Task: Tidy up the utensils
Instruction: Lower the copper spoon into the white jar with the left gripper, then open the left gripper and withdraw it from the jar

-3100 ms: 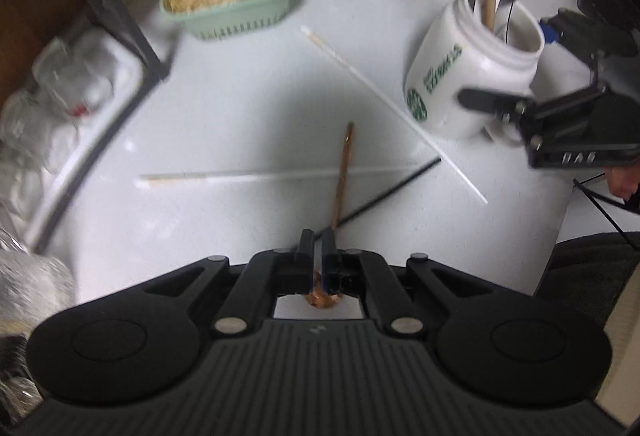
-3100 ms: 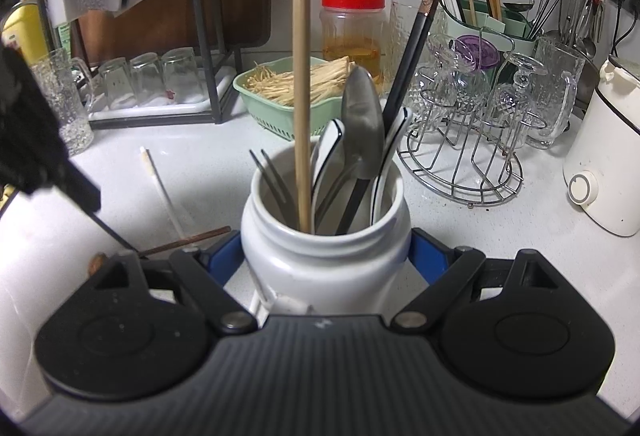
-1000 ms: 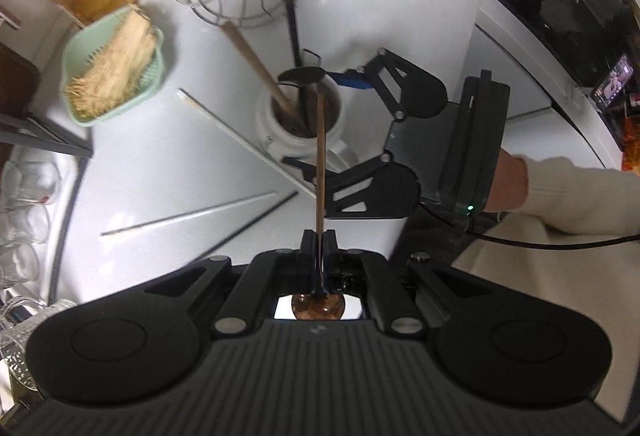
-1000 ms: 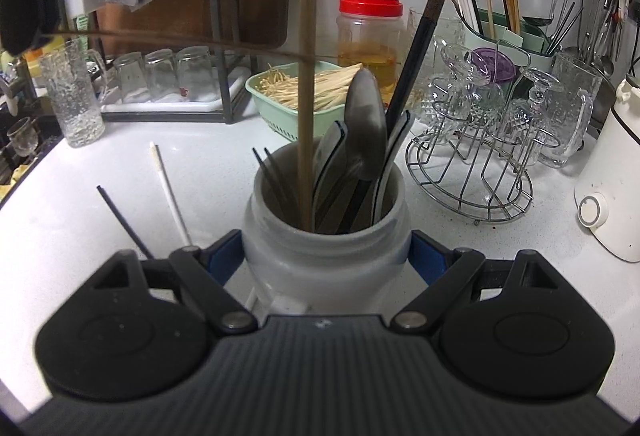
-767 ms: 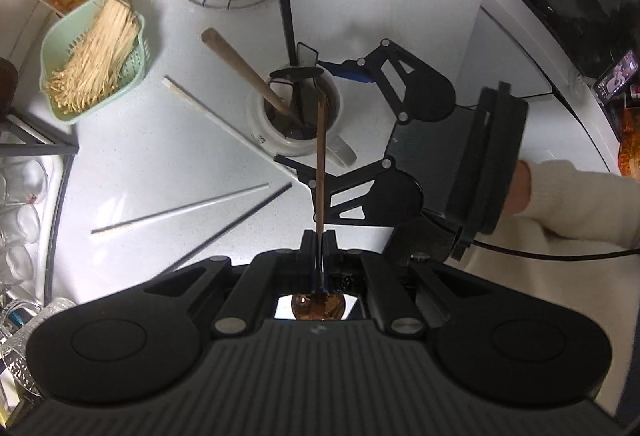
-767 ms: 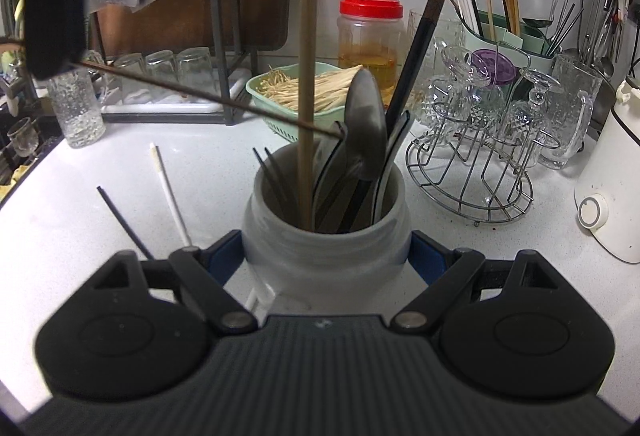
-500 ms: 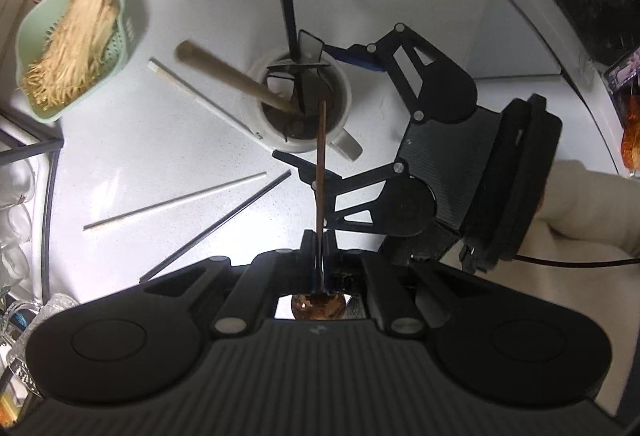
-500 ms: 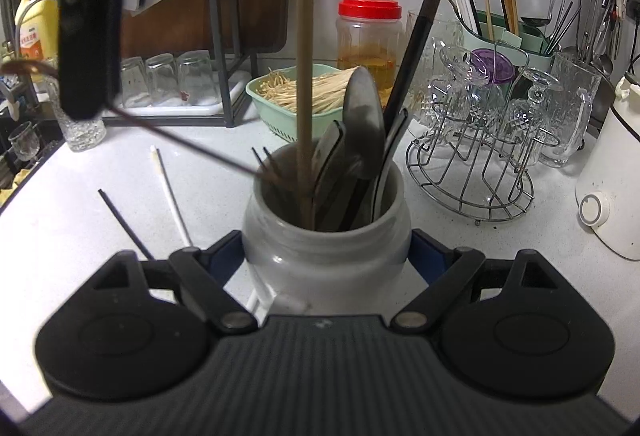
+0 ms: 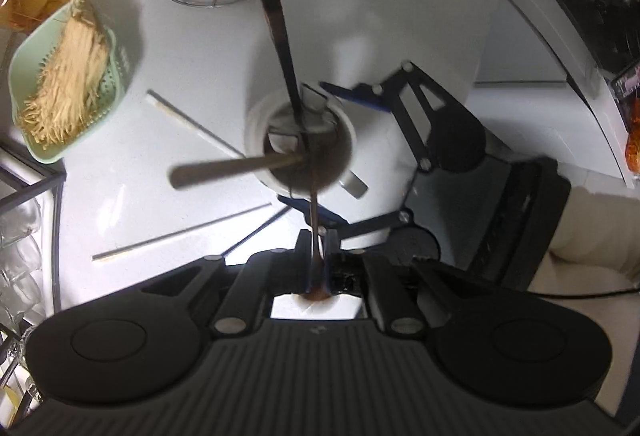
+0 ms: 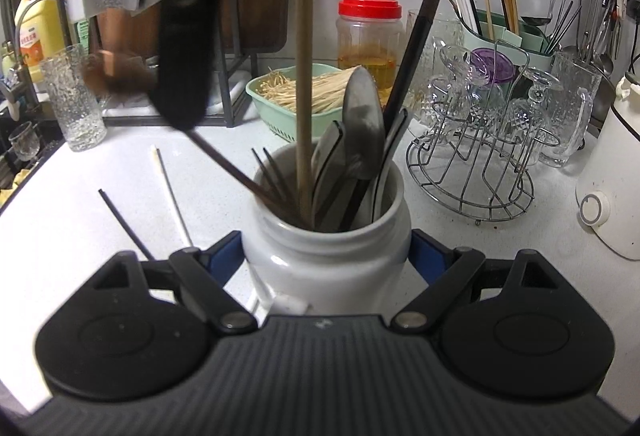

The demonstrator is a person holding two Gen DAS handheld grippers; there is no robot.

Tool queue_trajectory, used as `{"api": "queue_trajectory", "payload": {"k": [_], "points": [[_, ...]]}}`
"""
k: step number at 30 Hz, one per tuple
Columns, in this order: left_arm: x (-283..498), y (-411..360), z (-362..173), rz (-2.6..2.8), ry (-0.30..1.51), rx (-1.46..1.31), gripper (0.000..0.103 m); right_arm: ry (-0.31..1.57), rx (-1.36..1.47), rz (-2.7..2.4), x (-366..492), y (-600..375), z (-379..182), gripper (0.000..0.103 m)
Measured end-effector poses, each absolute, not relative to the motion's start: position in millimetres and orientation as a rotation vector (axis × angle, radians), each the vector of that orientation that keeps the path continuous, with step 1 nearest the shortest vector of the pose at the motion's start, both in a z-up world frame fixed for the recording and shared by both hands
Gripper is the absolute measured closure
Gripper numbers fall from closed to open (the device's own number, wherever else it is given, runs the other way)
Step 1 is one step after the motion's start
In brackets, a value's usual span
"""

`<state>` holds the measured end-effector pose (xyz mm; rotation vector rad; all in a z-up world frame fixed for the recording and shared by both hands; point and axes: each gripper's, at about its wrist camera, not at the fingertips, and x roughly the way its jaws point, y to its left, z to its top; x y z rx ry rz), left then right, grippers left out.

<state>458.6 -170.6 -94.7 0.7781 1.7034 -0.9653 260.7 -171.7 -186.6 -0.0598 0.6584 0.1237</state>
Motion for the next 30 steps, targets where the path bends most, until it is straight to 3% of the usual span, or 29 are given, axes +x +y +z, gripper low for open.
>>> {"api": "queue_trajectory", "payload": {"k": [2,3,21,30], "points": [[463.0,-168.2,-91.0,-0.957,1.670,0.768,0.070,0.658,-0.060,0.122,261.3,-171.5,-186.9,0.013],[463.8,-166.4,-87.8,-0.966,1.651,0.762,0.068,0.659,-0.060,0.122,261.7,-171.5,-186.9,0.013],[412.0,-85.3,-34.2,-0.927,1.164,0.315,0.068,0.679,-0.058,0.119,269.4,-169.5,-185.8,0.013],[376.5,-14.5,-38.4,-0.748,0.974,0.125,0.068,0.681,-0.054,0.117,271.4,-169.0,-185.9,0.013]]}}
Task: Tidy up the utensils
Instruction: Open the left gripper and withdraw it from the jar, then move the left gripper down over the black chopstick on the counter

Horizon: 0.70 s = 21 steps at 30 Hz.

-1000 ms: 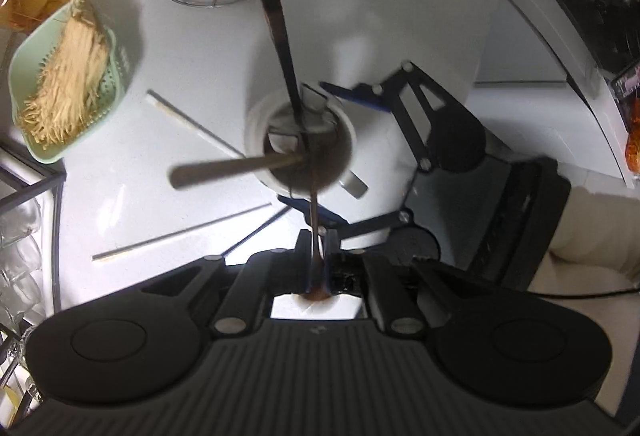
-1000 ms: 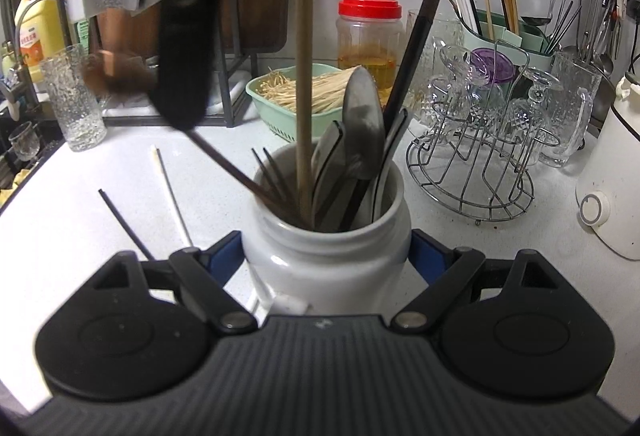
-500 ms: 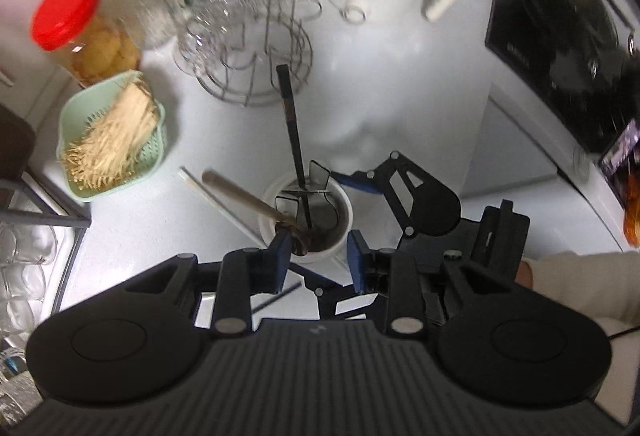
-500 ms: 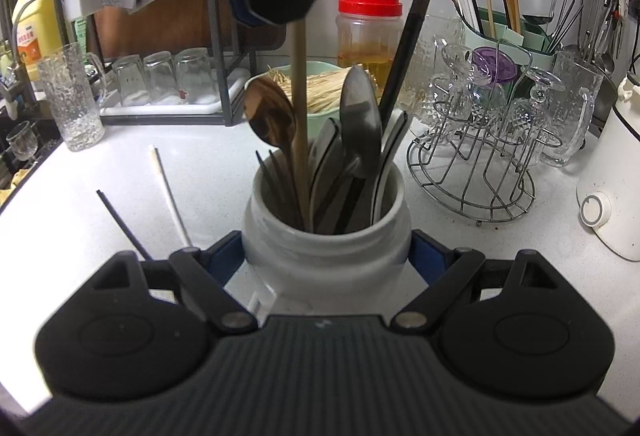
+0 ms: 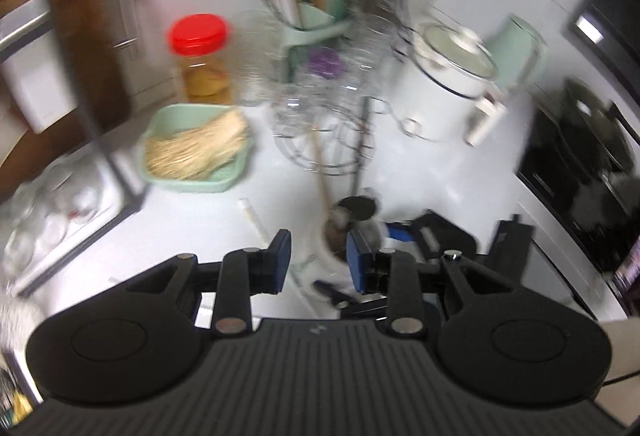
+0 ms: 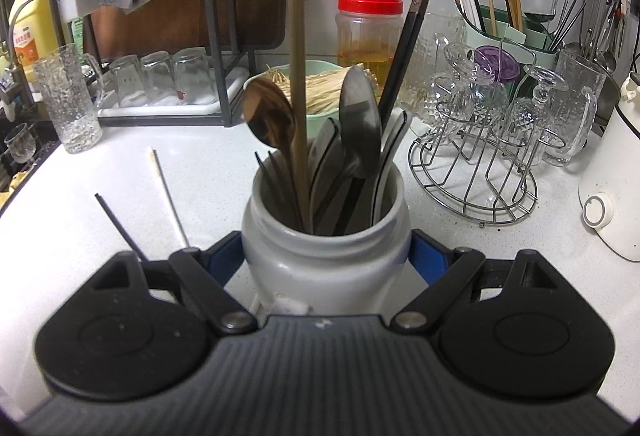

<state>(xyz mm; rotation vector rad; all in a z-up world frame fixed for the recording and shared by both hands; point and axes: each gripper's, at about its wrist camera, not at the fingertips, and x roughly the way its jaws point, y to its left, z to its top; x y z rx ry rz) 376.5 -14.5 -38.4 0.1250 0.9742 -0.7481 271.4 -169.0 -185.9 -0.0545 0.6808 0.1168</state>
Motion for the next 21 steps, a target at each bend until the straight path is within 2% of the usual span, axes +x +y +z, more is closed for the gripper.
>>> {"api": "queue_trajectory", "payload": {"k": [10,21], "points": [[352.4,50.7,-89.4,-0.593,0.954,-0.028,0.068,0.675,-0.043,0.105,271.2,-167.9,-186.1,0.013],[340.0,84.7,-139.0,-0.477,0.928,-0.085,0.068,0.661,-0.041,0.086,269.7,-165.7,-186.8,0.013]]}}
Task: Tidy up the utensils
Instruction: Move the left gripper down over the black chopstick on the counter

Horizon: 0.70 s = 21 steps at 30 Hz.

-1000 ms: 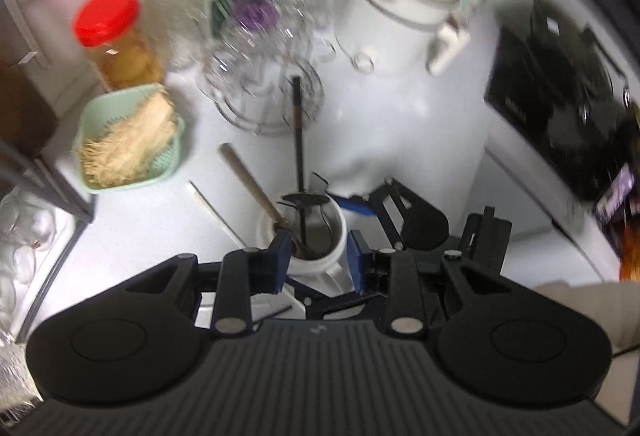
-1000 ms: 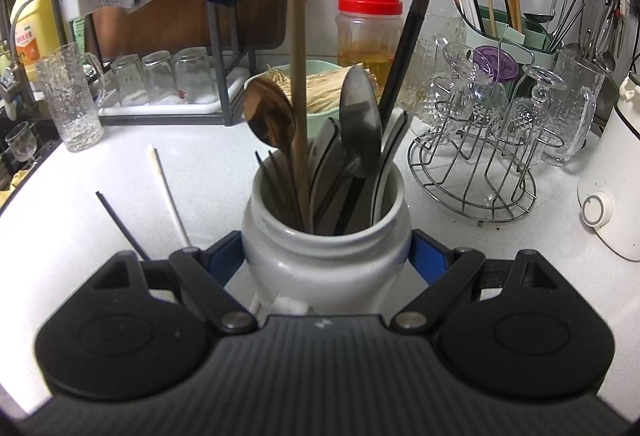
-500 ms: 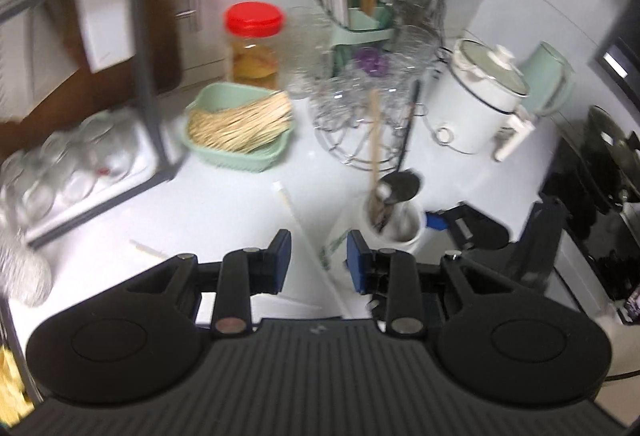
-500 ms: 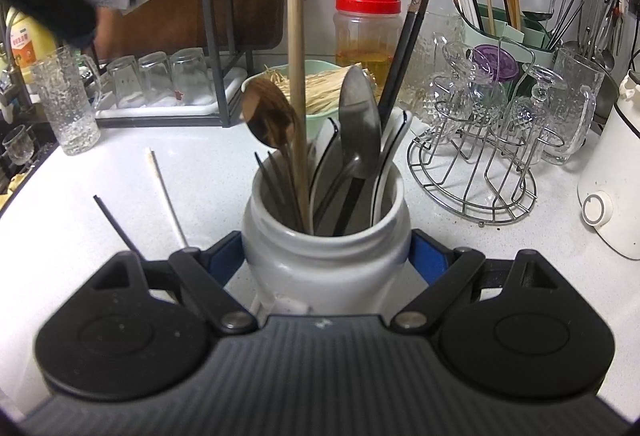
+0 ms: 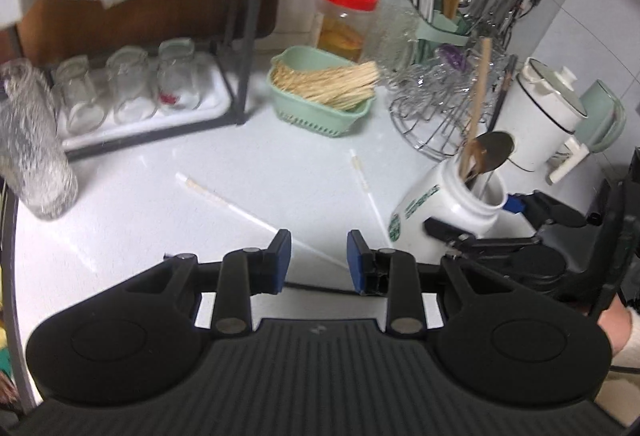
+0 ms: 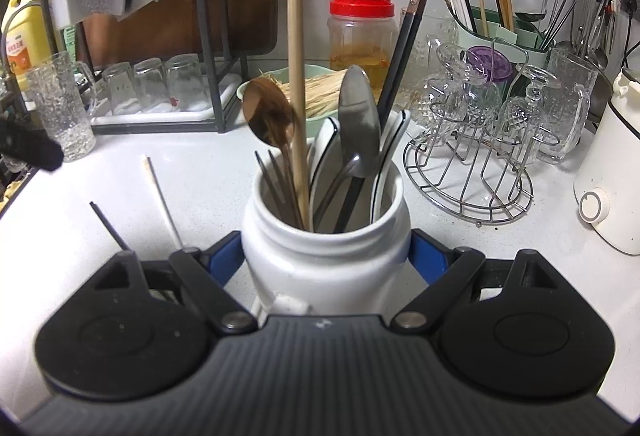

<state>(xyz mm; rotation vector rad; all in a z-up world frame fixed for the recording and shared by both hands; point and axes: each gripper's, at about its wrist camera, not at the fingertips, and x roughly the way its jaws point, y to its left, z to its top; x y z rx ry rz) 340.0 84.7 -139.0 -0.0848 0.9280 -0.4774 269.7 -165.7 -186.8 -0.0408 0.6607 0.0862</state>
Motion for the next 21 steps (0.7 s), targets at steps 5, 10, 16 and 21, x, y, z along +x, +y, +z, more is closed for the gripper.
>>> {"api": "queue_trajectory", "payload": {"k": [5,10,16,21], "points": [[333.4,90.6,-165.0,-0.471,0.952,-0.114,0.065,0.656,-0.037,0.076,268.1,-164.8,-186.6,0.013],[330.5,92.3,-187.9,-0.490,0.978,-0.094,0.064,0.647,-0.030,0.061,265.8,-165.4,-186.5,0.013],[346.8,85.8,-202.1,-0.556,0.968,0.104,0.063,0.655,-0.017,0.049,266.1,-171.0,-185.4,0.013],[361.4,72.2,-211.8,-0.669,0.924,0.333,0.063,0.663,-0.006,0.026,267.0,-176.0,-184.8,0.013]]}}
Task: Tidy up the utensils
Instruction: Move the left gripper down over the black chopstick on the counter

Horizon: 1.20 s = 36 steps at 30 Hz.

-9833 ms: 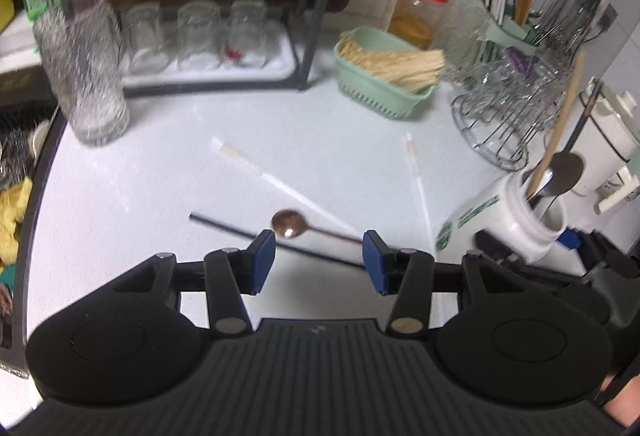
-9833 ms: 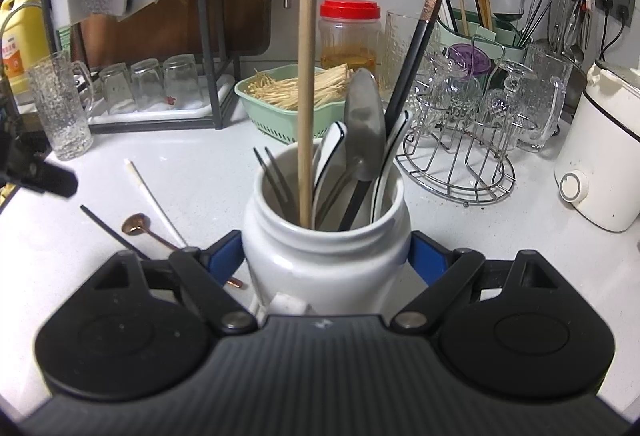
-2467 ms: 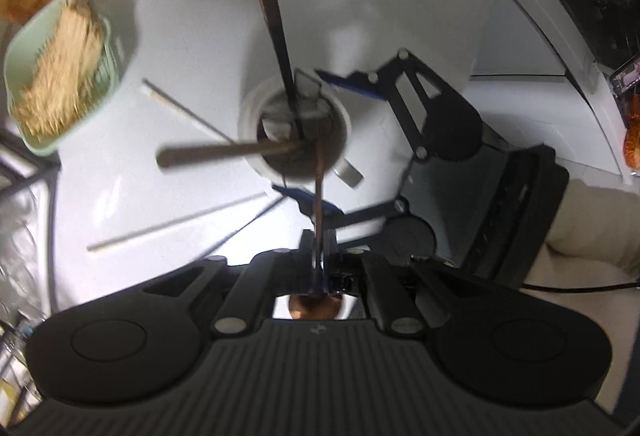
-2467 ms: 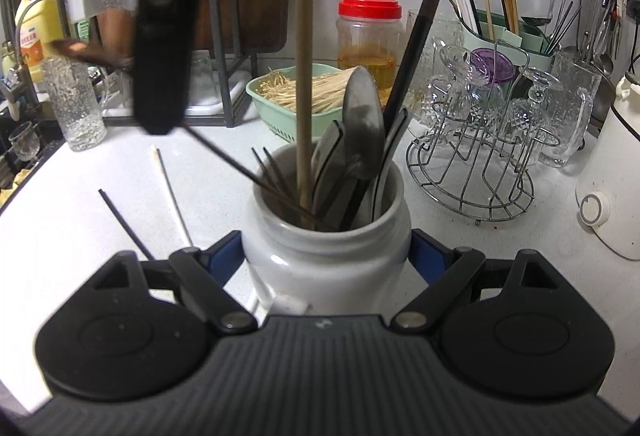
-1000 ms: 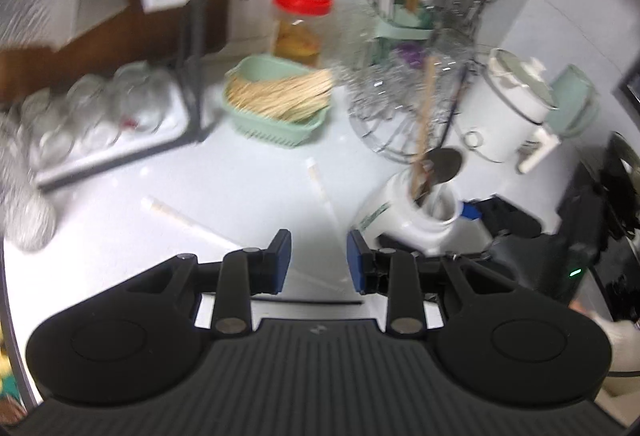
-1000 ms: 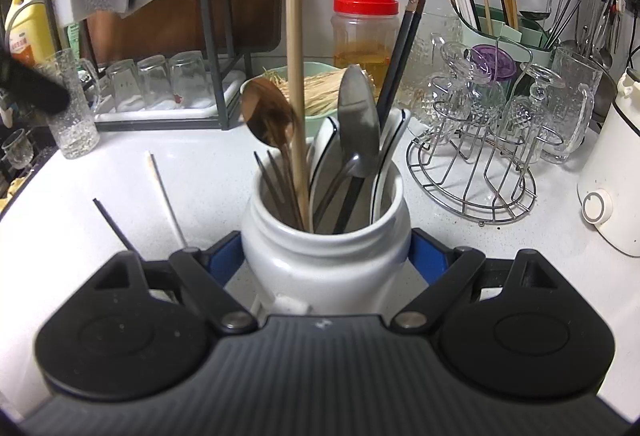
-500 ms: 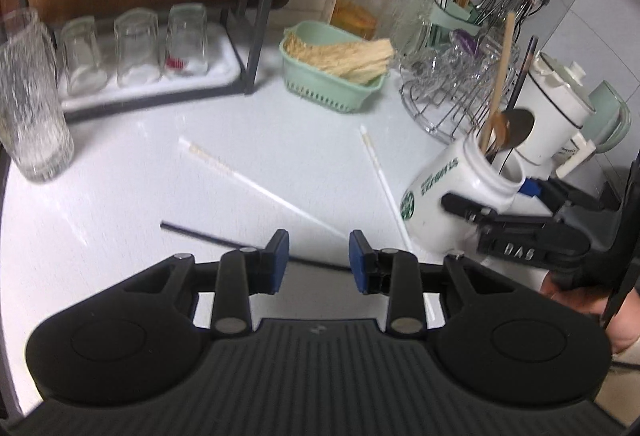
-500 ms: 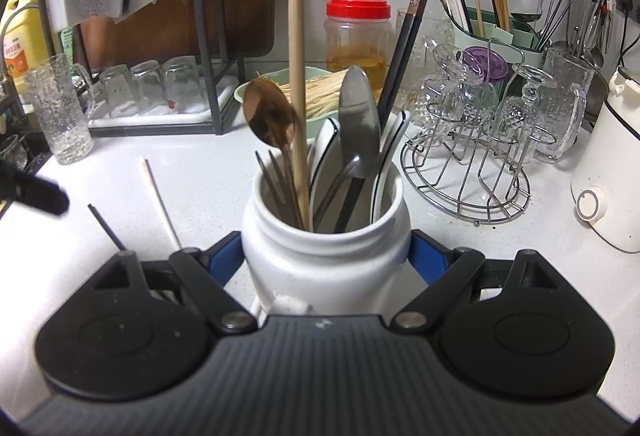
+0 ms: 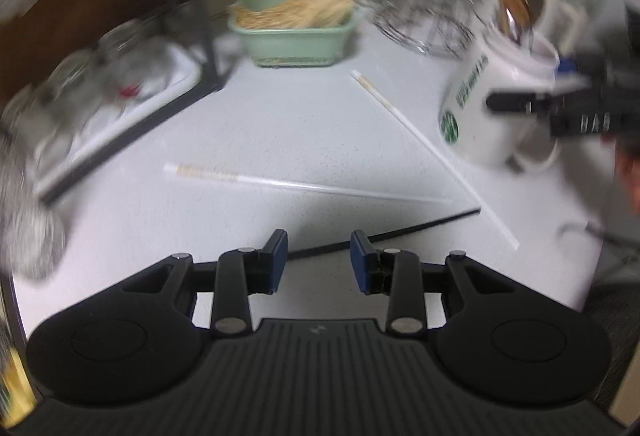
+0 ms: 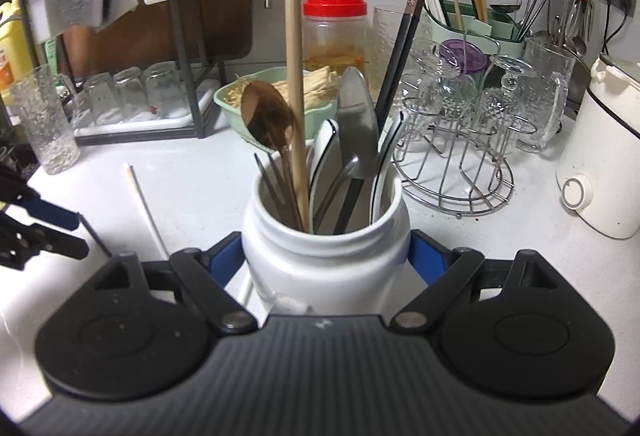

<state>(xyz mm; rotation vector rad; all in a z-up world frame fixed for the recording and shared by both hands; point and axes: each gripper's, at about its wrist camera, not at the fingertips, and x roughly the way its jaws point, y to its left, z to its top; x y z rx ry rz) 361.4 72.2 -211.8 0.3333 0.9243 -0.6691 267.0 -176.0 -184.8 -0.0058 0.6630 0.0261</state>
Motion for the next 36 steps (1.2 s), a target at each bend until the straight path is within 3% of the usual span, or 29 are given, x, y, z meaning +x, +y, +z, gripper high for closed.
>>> {"api": "queue_trajectory", "payload": {"k": [9,12,33,36], "points": [[370.6,36.1,-239.6,-0.933,0.930,0.504,0.063,0.668,0.001,0.005,263.6,-177.7,-184.8,0.013],[382.2,26.4,-240.8,-0.982,0.990,0.403,0.063,0.671,0.004,-0.003,263.5,-177.2,-184.7,0.013],[354.5,-62.1,-246.1,-1.211,0.913,0.719,0.065,0.668,0.007,-0.003,258.3,-178.9,-184.6,0.013],[353.2,-67.8,-244.6,-1.207,0.942,0.730,0.077,0.663,0.007,0.002,257.1,-179.5,-185.3,0.013]]}}
